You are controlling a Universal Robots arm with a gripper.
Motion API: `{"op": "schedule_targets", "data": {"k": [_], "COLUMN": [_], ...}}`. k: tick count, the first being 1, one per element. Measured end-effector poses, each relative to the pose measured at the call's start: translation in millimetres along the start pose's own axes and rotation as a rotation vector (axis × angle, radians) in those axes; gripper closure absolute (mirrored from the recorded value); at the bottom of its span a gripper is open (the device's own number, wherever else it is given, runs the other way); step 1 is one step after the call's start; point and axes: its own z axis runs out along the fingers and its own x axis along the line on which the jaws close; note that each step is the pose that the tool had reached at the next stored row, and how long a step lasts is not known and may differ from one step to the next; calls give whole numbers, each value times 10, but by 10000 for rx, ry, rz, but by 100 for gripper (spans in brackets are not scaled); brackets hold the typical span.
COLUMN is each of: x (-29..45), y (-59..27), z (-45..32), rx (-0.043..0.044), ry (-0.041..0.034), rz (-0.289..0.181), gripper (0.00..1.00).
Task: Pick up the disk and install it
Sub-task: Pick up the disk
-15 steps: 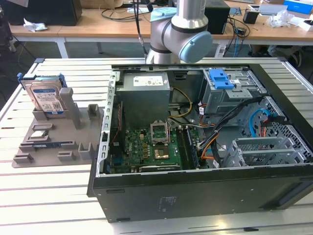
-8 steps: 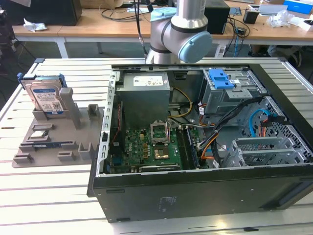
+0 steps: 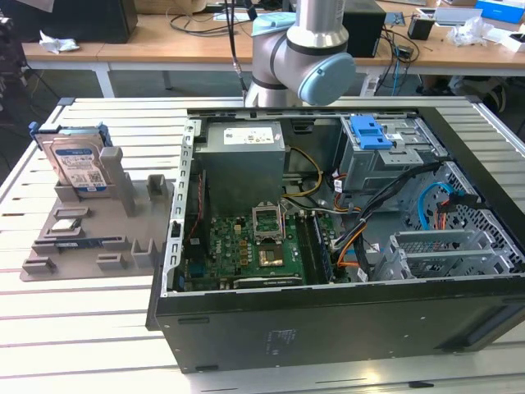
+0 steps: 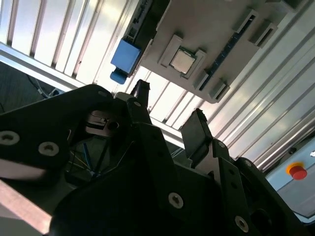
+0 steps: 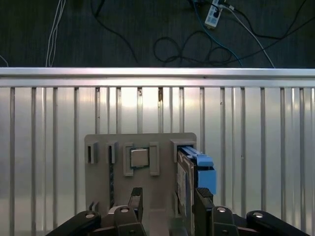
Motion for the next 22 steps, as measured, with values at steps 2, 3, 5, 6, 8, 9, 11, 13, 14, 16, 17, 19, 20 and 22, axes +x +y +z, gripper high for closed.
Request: {"op": "schedule_targets", "data": {"k": [2,3,5,6,8,9,11,13,14,16,17,19,20,22], "x": [-8,-10,-16,-20,-24,-26,-30,-33,-35,-40,-41,-43,-44,-46], "y": [-1,-1,-1,-1,-2,-2,-2,-2,-2,-2,-3,-3,-3,-3], "z": [5,6,11,14,17,19,22,25,26,31,32,35,36,39], "rx": [0,0,1,1,0,1,1,1,0,0,0,0,0,0], "ry": [-1,0,-1,-1,0,-1,-1,0,0,0,0,0,0,0], "rz": [0,0,1,1,2,2,2,2,2,3,3,2,3,3], "gripper": [46,46,46,46,46,46,46,46,46,46,46,46,46,46]}}
